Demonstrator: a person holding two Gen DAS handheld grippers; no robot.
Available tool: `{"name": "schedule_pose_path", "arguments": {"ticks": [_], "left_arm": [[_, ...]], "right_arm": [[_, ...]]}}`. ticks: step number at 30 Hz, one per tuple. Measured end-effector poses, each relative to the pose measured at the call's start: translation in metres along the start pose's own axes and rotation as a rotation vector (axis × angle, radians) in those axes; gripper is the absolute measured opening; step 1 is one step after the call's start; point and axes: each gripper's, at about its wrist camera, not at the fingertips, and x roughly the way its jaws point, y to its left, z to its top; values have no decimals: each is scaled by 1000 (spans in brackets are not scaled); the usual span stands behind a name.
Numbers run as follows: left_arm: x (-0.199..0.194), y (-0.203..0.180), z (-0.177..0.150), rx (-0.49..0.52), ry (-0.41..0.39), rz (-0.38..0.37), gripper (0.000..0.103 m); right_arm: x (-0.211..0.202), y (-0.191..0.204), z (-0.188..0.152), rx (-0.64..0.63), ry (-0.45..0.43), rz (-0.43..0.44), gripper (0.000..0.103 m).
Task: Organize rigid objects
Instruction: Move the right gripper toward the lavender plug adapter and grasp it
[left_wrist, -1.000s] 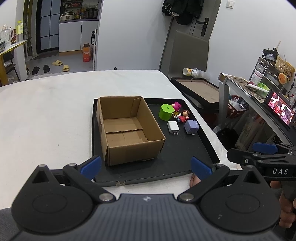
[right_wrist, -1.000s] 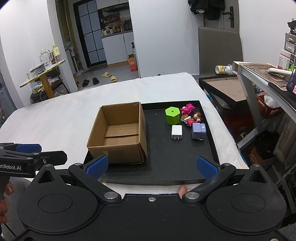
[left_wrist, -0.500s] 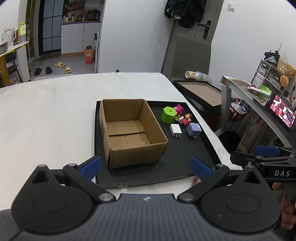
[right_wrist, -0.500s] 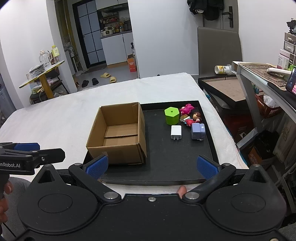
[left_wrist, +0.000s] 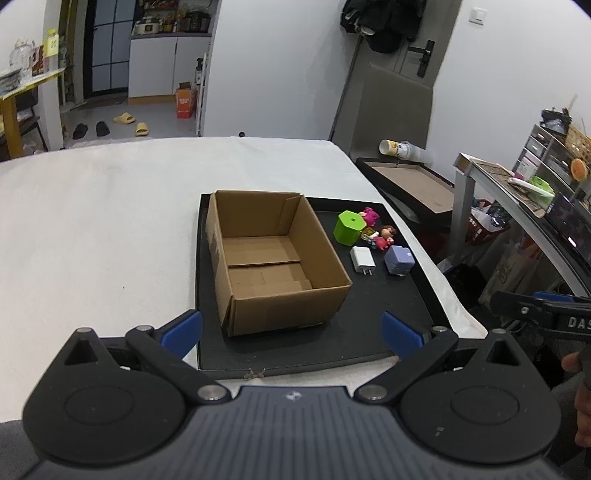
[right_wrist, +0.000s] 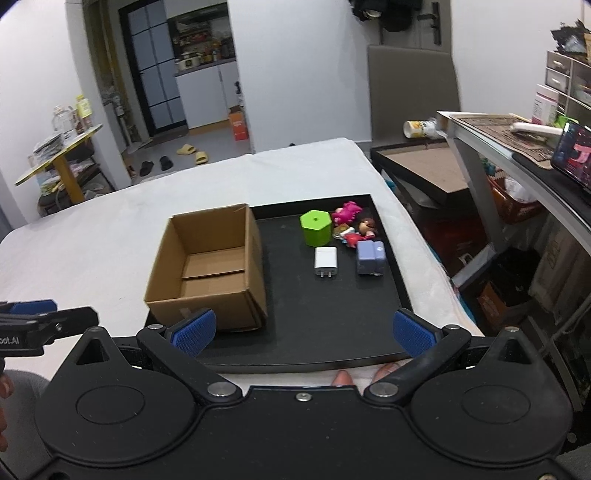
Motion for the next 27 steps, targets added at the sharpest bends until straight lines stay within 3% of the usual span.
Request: {"name": "schedule_pose_path", "arguments": {"ticks": [14,22,27], "left_arm": [[37,29,17,-82,58,31,102],[58,45,25,-173,91,3,102],[68,51,32,-199,83,33,102]], "right_arm": [[21,1,14,15,28,-37,103],[36,2,24,25,29,-57,103],[50,2,30,33,35,-69,103]]}}
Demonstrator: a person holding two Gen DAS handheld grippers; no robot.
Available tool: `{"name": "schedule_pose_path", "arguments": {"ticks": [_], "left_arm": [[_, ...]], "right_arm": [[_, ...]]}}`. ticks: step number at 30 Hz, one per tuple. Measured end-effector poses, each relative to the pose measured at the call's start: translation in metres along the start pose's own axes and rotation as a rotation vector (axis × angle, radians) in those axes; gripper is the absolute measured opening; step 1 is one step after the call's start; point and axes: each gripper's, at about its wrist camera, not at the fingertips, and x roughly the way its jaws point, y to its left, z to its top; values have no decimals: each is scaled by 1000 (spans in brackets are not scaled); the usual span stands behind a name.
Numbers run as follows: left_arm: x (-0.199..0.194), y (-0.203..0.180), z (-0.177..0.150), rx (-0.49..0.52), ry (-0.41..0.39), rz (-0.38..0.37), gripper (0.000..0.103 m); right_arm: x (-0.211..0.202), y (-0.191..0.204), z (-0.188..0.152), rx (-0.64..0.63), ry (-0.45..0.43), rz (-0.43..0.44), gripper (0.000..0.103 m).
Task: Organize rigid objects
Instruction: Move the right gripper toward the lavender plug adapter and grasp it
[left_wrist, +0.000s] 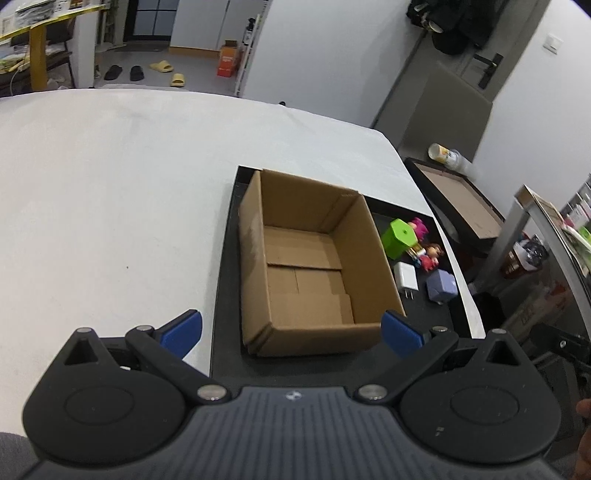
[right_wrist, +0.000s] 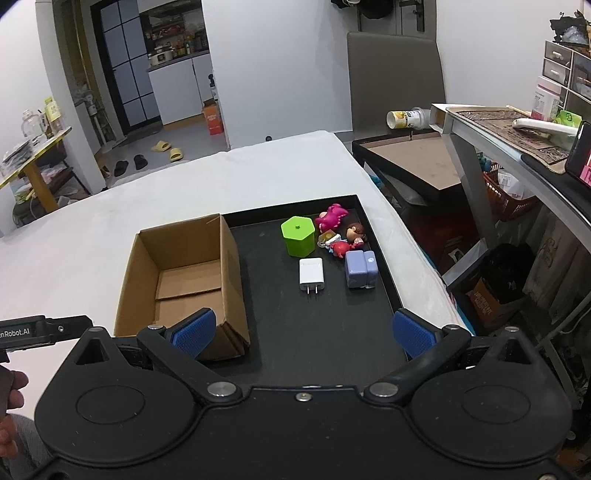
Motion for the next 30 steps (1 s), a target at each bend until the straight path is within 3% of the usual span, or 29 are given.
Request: {"name": "schedule_pose_path", "arguments": {"ticks": [6,14,30], "left_arm": [[14,2,9,3,1,17,102],[34,11,16,-34,8,-30,102],[61,20,33,-71,8,-56,102]], "right_arm": [[17,0,5,21,13,-19,103],[45,1,15,54,15,-47,103],[107,-15,33,112,18,-119,103]]}}
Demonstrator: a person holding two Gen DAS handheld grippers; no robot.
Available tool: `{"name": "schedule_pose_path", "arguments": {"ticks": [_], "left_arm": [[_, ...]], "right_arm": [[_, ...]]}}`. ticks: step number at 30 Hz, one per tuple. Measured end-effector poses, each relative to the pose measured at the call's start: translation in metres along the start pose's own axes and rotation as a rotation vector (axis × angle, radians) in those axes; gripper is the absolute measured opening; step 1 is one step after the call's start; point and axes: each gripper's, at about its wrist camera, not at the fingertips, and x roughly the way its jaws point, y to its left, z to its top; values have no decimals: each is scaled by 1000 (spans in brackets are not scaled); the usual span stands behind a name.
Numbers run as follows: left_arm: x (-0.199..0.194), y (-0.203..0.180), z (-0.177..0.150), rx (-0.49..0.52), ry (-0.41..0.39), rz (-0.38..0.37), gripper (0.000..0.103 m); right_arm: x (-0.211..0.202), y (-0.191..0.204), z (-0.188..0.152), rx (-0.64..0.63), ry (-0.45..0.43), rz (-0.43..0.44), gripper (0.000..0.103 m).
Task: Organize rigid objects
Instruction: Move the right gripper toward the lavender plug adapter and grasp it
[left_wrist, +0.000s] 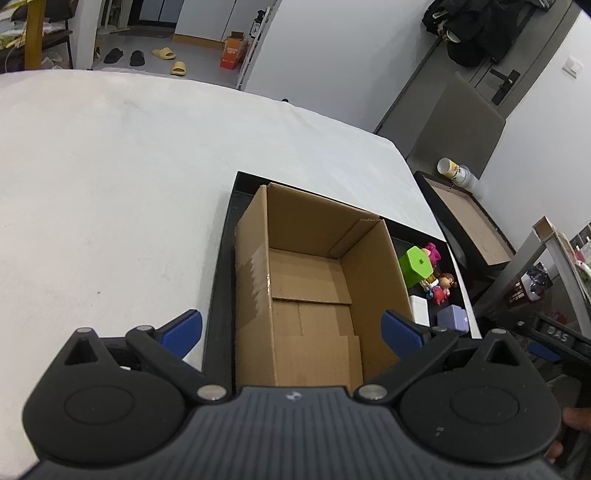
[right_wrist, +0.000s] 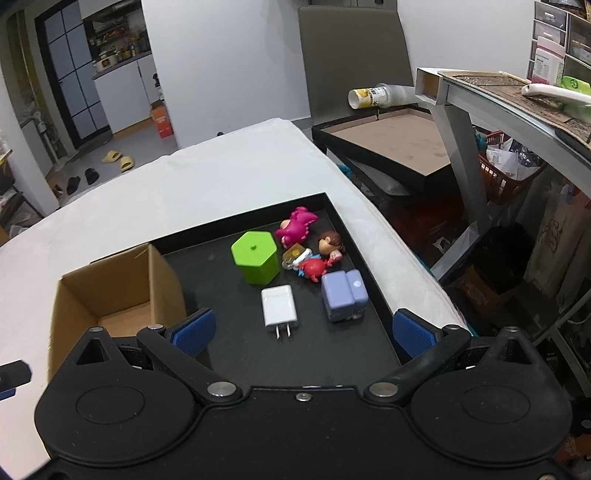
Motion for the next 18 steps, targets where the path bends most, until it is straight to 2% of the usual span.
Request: {"name": "schedule_pose_path", "arguments": {"ticks": [5,9,12,18], "left_arm": [[12,4,2,-30,18,10,102],[20,8,4,-65,18,50,102],[24,13,5,-99,8,52,102],[35,18,4,-145,22,59,102]], "right_arm": [[25,-6,4,-3,1,-18,99],[46,-12,7,-7,8,-54,83],[61,-17,9,-19,18,-35,75],[86,-23,8,-53,52,-27,74]]}}
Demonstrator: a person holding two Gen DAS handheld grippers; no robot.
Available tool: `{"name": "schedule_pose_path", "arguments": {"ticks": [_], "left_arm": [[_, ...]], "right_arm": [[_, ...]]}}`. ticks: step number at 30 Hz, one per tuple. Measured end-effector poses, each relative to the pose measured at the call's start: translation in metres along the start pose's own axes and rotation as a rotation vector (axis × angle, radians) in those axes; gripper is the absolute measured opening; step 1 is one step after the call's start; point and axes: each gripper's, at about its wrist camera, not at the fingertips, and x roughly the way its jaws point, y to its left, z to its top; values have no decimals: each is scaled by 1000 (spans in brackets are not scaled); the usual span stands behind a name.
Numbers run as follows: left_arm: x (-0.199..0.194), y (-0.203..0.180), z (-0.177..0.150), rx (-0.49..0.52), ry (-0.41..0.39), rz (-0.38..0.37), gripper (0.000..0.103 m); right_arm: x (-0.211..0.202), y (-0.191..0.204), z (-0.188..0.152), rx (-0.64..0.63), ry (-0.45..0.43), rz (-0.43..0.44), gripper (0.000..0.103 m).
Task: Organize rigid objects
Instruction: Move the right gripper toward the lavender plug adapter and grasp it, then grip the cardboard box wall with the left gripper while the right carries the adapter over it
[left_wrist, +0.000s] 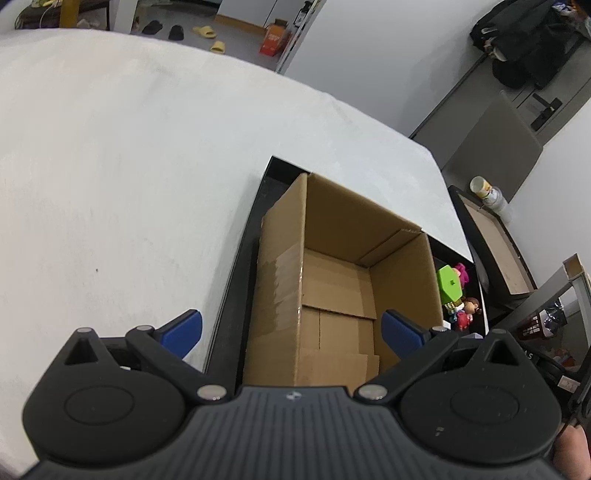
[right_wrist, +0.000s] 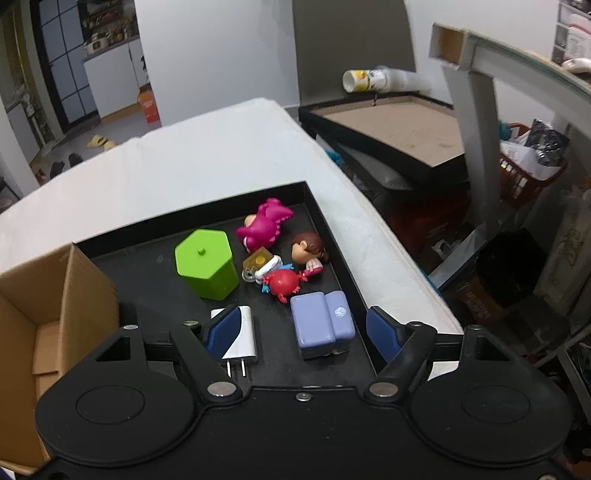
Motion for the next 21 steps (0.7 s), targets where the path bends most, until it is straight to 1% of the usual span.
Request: {"name": "schedule_pose_path", "arguments": {"ticks": [3,5,10,11,12,14,19,21], "left_arm": [[1,0,-3,-21,-22,25,102],[4,0,-4,-28,-14,11,102],[10,-1,-6,-20,4,7,102],[10,-1,-7,-17,7,7,102],[11,-2,-7,-16,10,10,102],[12,-2,-8,-15,8,11,102],[16,0,-12,-35,-4,9,102],[18,2,-14,-50,-8,21,101]], "right_arm": [[10,0,0,-22,13,-8,72],[16,-2,1,-32,19,-17,70],[29,-7,1,-42,39,-24,61],[32,-8,1,-40,45,-22,58],[34,-9,1,-38,52,-20,51],[39,-10,0,-38,67,-11,46],[50,-5,0,-75,96,-11,45],[50,-3,1,-90,97,-13,44]]}}
